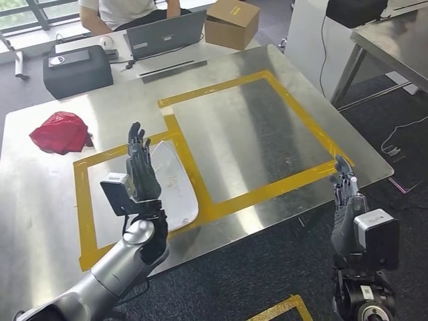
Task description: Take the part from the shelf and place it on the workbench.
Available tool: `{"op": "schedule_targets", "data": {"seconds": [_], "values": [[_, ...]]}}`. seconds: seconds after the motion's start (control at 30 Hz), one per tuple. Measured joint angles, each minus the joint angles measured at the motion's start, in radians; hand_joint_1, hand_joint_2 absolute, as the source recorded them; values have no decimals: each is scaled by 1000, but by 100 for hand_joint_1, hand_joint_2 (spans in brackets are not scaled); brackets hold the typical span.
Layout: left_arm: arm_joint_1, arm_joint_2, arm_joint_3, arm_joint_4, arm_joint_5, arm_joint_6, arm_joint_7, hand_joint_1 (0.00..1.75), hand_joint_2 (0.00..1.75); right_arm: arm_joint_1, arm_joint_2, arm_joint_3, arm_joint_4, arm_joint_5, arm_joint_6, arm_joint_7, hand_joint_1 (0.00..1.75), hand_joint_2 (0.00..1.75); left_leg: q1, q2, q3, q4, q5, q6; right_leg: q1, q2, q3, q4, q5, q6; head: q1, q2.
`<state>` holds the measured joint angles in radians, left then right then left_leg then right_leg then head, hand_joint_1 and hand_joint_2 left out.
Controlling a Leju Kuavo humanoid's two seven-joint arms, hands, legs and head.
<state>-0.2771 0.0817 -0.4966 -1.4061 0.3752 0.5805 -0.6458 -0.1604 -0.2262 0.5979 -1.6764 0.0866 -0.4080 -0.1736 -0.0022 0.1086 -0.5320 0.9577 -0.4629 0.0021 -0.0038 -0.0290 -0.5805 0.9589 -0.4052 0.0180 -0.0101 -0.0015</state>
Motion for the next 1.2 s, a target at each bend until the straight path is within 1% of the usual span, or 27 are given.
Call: {"op": "schedule_targets", "data": {"seconds": [0.07, 0.1, 0.13, 0.17, 0.2, 0.23, 0.27, 0.33, 0.4, 0.47, 0.5, 0.53, 0.6, 0.67, 0.7, 0.73, 0.77, 0.83, 0.9, 0.97, 1.0, 1.03, 1.07, 1.1, 1.13, 1.17, 1.2], "values": [[0, 1, 0, -1, -2, 0, 0, 0, 0, 0, 0, 0, -3, 0, 0, -1, 0, 0, 5, -44, -29, 72, -46, -11, -8, 21, 3, -6, 5, -7, -1, 0], [1, 2, -1, -1, -3, 1, 0, 0, 0, 0, 0, 1, -4, 0, 0, -1, 0, 0, 9, -73, -61, 139, -80, -17, -11, 32, 3, -7, 6, -10, -1, 0], [4, 4, -1, -1, -4, 1, 0, 0, 0, 1, 1, 1, -4, 0, 0, -1, 0, 0, 10, -89, -99, 211, -109, -21, -12, 44, 1, -7, 7, -11, -1, 0], [7, 6, -2, -1, -4, 2, 0, 0, 0, 2, 1, 1, -4, 0, 0, -2, 0, 0, 12, -96, -128, 265, -123, -23, -13, 57, 0, -7, 8, -12, -1, 0], [10, 8, -2, -1, -5, 4, 0, 0, 0, 3, 1, 2, -4, 0, 0, -3, 0, 0, 13, -100, -141, 281, -116, -24, -14, 70, 0, -6, 8, -12, -1, 0], [12, 11, -2, -3, -6, 6, 0, 0, 0, 4, 1, 2, -5, 1, 0, -4, 0, 0, 15, -102, -134, 257, -90, -25, -15, 84, 0, -5, 8, -11, -1, 0], [13, 14, -2, -6, -9, 8, 0, 0, 0, 4, 1, 2, -6, 2, -1, -6, 0, 0, 18, -109, -110, 197, -52, -25, -17, 98, 1, -4, 8, -9, -1, 0], [13, 20, -2, -20, -16, 10, 1, 0, 0, 4, 1, 2, -13, 7, -5, -8, 0, 0, 25, -147, -53, 63, 9, -23, -18, 123, -3, 0, 8, 0, -1, 0], [13, 24, -2, -36, -25, 7, 8, 0, 0, 4, 1, 1, -22, 11, -12, -7, 0, 0, 26, -170, -31, 8, 24, -16, -18, 143, -10, 1, 10, 13, 0, 0], [11, 26, -3, -53, -37, 0, 23, 0, 0, 7, 0, -1, -31, 14, -17, -7, 0, 0, 23, -151, -31, 5, 26, -2, -19, 159, -15, -2, 14, 27, 0, 0], [8, 27, -3, -60, -42, -4, 30, 0, 0, 9, 0, -2, -36, 14, -18, -7, 0, 0, 23, -141, -29, 2, 28, 5, -18, 148, -19, 3, 10, 32, 1, 0], [6, 27, -4, -68, -46, -7, 36, 0, 0, 11, -1, -3, -40, 15, -19, -8, 0, 0, 24, -130, -28, -2, 30, 13, -16, 125, -29, 26, -6, 36, 3, 0], [3, 29, -5, -78, -50, -11, 44, 0, 0, 12, -1, -6, -47, 15, -19, -9, 0, 0, 21, -108, -26, -6, 32, 23, -13, 64, -80, 143, -71, 41, 7, 0], [4, 31, -5, -83, -51, -13, 48, 0, 0, 13, -1, -6, -53, 15, -18, -10, 0, 0, 15, -84, -26, -6, 30, 28, -14, 40, -140, 282, -131, 43, 8, 0], [5, 32, -5, -83, -51, -16, 49, 0, 0, 14, -1, -6, -55, 16, -18, -10, 0, 0, 13, -72, -25, -6, 29, 29, -14, 37, -150, 311, -136, 43, 8, 0], [5, 33, -6, -85, -51, -18, 50, 0, 0, 15, -1, -6, -58, 16, -17, -10, 0, 0, 10, -61, -24, -6, 28, 30, -14, 35, -139, 296, -122, 40, 8, 0], [5, 34, -6, -88, -51, -21, 50, 0, 0, 15, -1, -7, -61, 18, -17, -12, 0, 0, 8, -50, -22, -5, 27, 30, -12, 29, -107, 241, -93, 36, 8, 0], [4, 35, -6, -95, -52, -24, 50, 0, 0, 15, -2, -7, -72, 25, -16, -14, 0, 0, 3, -31, -17, -4, 22, 26, 0, -17, -24, 89, -36, 19, 8, 0], [4, 38, -6, -99, -53, -25, 50, 0, 0, 14, -3, -8, -85, 32, -17, -15, 0, 0, -2, -13, -14, -2, 19, 20, 12, -48, 14, 10, -16, 4, 7, 0], [4, 39, -6, -103, -55, -25, 51, 0, 0, 16, -3, -7, -95, 35, -18, -14, 0, 0, -4, 9, -10, -2, 16, 12, 14, -27, 13, 3, -14, -5, 6, 0], [3, 40, -6, -106, -56, -25, 52, 0, 0, 17, -3, -7, -100, 36, -19, -14, 0, 0, -2, 5, -10, 2, 10, 6, 11, -15, 14, -1, -11, -9, 6, 0], [3, 42, -6, -109, -57, -25, 52, 0, 0, 18, -3, -8, -105, 36, -19, -14, 0, 0, 0, -14, -15, 20, -4, 0, 8, -3, 14, -5, -7, -14, 6, 0], [2, 43, -6, -112, -58, -25, 52, 0, 0, 18, -3, -8, -110, 37, -19, -14, 0, 0, 3, -40, -32, 60, -29, -7, 4, 8, 15, -9, -3, -19, 5, 0], [3, 46, -6, -114, -58, -25, 52, 0, 0, 18, -3, -7, -113, 37, -19, -14, 0, 0, 6, -72, -59, 120, -62, -13, 1, 19, 14, -10, 0, -23, 3, 0], [4, 49, -6, -115, -58, -25, 52, 0, 0, 18, -3, -7, -115, 37, -19, -13, 0, 0, 7, -91, -94, 193, -96, -16, 0, 31, 12, -10, 1, -25, 2, 0], [6, 51, -6, -115, -58, -25, 52, 0, 0, 20, -3, -6, -115, 37, -19, -13, 0, 0, 8, -98, -127, 259, -120, -19, 0, 44, 11, -10, 2, -26, 1, 0], [8, 54, -6, -115, -58, -26, 52, 0, 0, 21, -3, -6, -115, 37, -19, -12, 0, 0, 9, -101, -148, 298, -126, -21, 0, 58, 10, -10, 3, -26, 1, 0]]}}
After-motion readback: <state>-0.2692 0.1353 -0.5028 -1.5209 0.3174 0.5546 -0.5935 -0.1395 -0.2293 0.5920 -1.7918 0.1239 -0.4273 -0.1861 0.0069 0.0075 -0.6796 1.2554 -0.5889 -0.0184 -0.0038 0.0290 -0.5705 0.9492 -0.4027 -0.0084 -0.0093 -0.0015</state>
